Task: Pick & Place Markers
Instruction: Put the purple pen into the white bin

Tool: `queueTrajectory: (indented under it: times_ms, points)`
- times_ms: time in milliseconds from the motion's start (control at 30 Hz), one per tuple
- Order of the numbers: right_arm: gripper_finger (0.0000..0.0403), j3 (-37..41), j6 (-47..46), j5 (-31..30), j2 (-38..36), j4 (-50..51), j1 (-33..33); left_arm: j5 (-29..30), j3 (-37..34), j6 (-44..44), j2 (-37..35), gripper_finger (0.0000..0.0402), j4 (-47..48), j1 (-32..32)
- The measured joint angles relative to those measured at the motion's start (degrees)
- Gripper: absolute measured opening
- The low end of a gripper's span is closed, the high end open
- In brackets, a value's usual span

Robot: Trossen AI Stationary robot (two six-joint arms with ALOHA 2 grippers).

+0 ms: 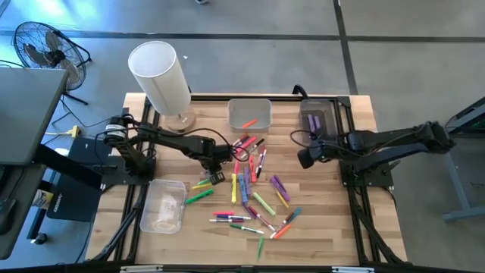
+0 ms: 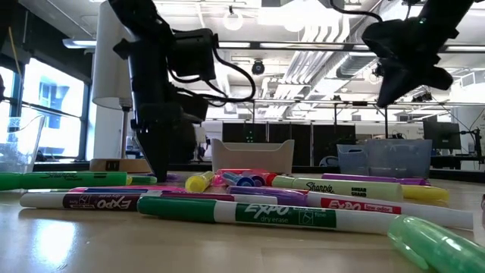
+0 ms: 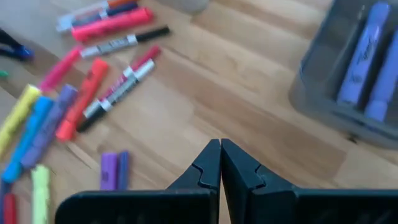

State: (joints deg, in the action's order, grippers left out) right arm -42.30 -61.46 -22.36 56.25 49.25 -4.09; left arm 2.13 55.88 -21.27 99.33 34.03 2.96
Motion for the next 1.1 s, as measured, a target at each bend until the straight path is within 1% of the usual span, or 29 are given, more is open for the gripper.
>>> queueTrajectory:
  times_ms: [167,233,300,433,500,633,733,833,933,1000,1100]
  points:
    - [0.0,0.04,-0.08,0.25,3.09,0.69,-3.29,0.08,0.0,-0.84,0.01,0.0027,0.52,0.14]
    - [0.0,0.04,-0.08,0.29,4.93,0.67,-4.7,-0.21,0.48,-1.32,-0.82,0.0027,2.13,0.9]
    - [0.0,0.04,-0.08,0.48,6.79,0.68,-6.04,-0.32,0.87,-1.32,-1.7,0.0027,5.73,2.07]
    - [0.0,0.11,0.97,2.6,10.3,0.81,-7.48,-0.43,4.42,-0.2,-3.32,0.0027,8.68,5.27]
    - [0.0,1.72,2.72,4.2,11.23,-2.19,-7.58,-0.52,6.76,0.89,-3.87,0.0027,11.19,7.04]
    - [0.0,10.91,3.01,8.99,10.39,-16.89,-6.94,-0.5,13.5,4.28,-4.08,0.0027,14.89,9.69]
    - [0.0,17.23,2.44,9.46,8.86,-27.37,-6.83,-0.36,19.15,7.34,-4.09,0.0027,17.23,10.98]
    - [0.0,20.94,3.9,9.45,7.44,-34.26,-6.81,0.71,25.11,11.12,-4.14,0.0027,16.83,12.25]
    - [0.0,21.92,6.65,9.23,6.69,-35.44,-6.23,1.95,31.03,14.36,-2.58,0.0026,16.88,14.02]
    - [0.0,21.92,9.0,9.2,6.62,-35.19,-5.27,2.52,35.43,15.61,0.63,0.0025,17.23,15.5]
    - [0.0,21.92,12.6,9.52,6.62,-36.04,-3.44,1.42,42.37,17.61,6.08,0.0025,20.34,17.81]
